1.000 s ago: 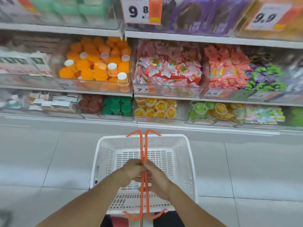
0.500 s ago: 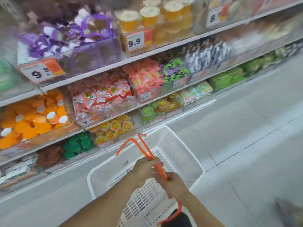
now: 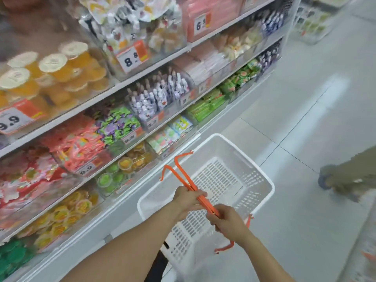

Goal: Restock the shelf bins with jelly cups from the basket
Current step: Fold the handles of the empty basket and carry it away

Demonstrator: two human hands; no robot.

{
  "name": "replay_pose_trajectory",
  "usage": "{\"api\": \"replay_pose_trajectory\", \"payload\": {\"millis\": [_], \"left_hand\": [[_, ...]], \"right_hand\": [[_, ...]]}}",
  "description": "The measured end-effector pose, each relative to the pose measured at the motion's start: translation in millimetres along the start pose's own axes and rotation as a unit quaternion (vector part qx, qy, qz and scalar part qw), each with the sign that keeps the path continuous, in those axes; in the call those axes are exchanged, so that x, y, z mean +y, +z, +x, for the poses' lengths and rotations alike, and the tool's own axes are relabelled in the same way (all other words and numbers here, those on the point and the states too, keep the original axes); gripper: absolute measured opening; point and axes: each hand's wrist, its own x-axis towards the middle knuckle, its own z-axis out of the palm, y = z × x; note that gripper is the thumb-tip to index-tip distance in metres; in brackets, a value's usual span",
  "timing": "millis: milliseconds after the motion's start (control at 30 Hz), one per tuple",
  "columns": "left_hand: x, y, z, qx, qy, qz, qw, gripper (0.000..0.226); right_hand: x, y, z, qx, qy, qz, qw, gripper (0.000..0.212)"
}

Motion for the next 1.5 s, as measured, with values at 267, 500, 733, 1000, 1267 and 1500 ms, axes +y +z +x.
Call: {"api": "replay_pose_trajectory", "payload": {"millis": [267,500,733,1000,1267,1500], "left_hand": [[91.5,100.3,115.6,-0.077,-0.02,0.007,0.997,0.023],[172.9,178.8,205.3,-0.093,-0.035,0.028,0.995,0.016],[222.4,260.9,271.3,-0.046,-0.036,0.05,0.997,0.018],[264.5,390.6,355.6,0.096,-0.049,0.055,0.993,0.02],[329.9,471.3,439.7,0.116,-0.062,0.041,0.991,0.012],[362.1,490.5,537.4,0.168,-0.094,0.1,0.976,0.026]], "right_hand": [[-27.5,-130.5,96.1,0.077,0.03,-0.048,0.995,0.013],[-63.3,-239.7,186.2,0.023,0.106,0.012,0.994,0.017],[-67.6,-342.6,254.2,-0.049,0.132,0.017,0.99,0.025],[-45.6,-479.5,339.7,-0.133,0.133,0.024,0.982,0.03],[-65.3,-594.0,445.8,-0.135,0.217,0.115,0.96,0.022],[-59.0,-767.5,542.0,0.058,0.218,-0.086,0.97,0.048]]}}
